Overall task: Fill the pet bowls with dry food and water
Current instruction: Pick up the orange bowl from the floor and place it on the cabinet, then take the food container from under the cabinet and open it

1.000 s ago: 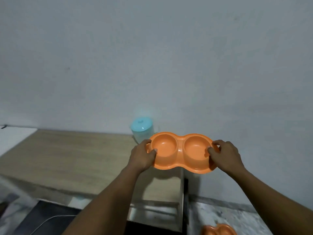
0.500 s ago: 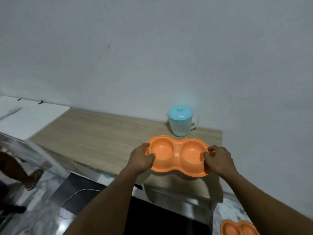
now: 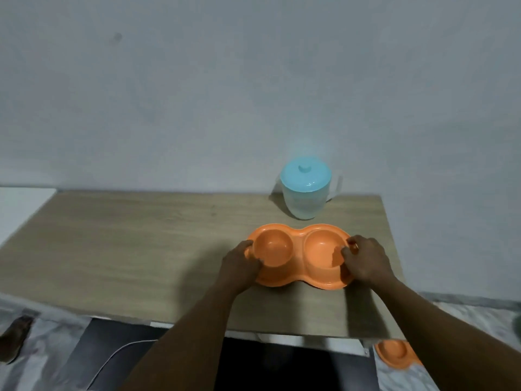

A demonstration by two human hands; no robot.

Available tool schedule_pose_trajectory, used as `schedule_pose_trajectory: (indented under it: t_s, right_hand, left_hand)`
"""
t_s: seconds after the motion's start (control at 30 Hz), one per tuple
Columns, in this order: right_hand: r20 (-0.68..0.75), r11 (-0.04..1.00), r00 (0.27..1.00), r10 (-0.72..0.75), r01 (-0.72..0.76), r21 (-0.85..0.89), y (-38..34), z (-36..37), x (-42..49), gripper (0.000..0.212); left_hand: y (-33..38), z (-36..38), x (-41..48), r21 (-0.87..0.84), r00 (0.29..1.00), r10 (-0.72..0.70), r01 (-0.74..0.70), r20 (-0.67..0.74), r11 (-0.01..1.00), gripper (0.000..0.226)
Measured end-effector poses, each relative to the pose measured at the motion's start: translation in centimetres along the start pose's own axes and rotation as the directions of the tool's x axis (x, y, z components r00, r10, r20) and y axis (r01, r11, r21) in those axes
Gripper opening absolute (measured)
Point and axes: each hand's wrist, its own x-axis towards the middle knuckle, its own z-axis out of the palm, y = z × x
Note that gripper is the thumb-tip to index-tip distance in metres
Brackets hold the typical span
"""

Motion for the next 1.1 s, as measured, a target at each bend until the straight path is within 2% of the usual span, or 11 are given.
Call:
schedule_pose_trajectory:
  t_s: [0.2, 0.37, 0.53, 0.73, 0.9, 1.0, 1.1]
  right_hand:
    - [-0.111, 0.996, 0.991, 0.076, -0.081, -0.036, -1.4, 3.2, 0.1, 0.045]
    - [-0.065, 0.987, 0.989, 0.137, -0.141, -0.077, -2.0, 3.1, -1.3, 0.058]
    - [-0.093, 0.982, 0.988, 0.124, -0.136, -0.132, -2.8, 1.8, -4.5, 0.055]
    - [-0.149, 0.992, 0.988, -0.048, 0.03, -0.119, -2.8, 0.5, -9.3, 0.036]
    - [-0.092, 0.989, 0.986, -0.139, 0.135, -0.055, 0.4, 0.3, -15.7, 0.017]
    - [-0.019, 0.991, 0.991, -0.135, 0.135, -0.012, 3.7, 0.9, -19.6, 0.01]
    - [0.057, 0.998, 0.996, -0.065, 0.063, 0.031, 7.2, 2.2, -22.3, 0.007]
  left_hand:
    - [-2.9, -0.9, 4.4, 0.068, 0.991, 0.05, -0.059, 0.125, 0.996, 0.082]
    - [-4.2, -0.9, 5.4, 0.098, 0.981, 0.118, -0.134, 0.155, 0.986, 0.072]
    - [-4.1, -1.0, 3.7, 0.13, 0.976, 0.167, -0.186, 0.141, 0.974, 0.074]
    - [-4.0, -0.7, -0.9, 0.149, 0.971, 0.239, -0.239, 0.012, 0.96, 0.07]
    - [-4.2, 2.5, -8.6, 0.08, 0.964, 0.25, -0.243, -0.092, 0.967, 0.062]
    - [-5.3, 5.9, -13.5, 0.029, 0.971, 0.22, -0.219, -0.089, 0.975, 0.058]
    - [-7.0, 9.7, -17.4, 0.059, 0.985, 0.174, -0.174, 0.0, 0.983, 0.058]
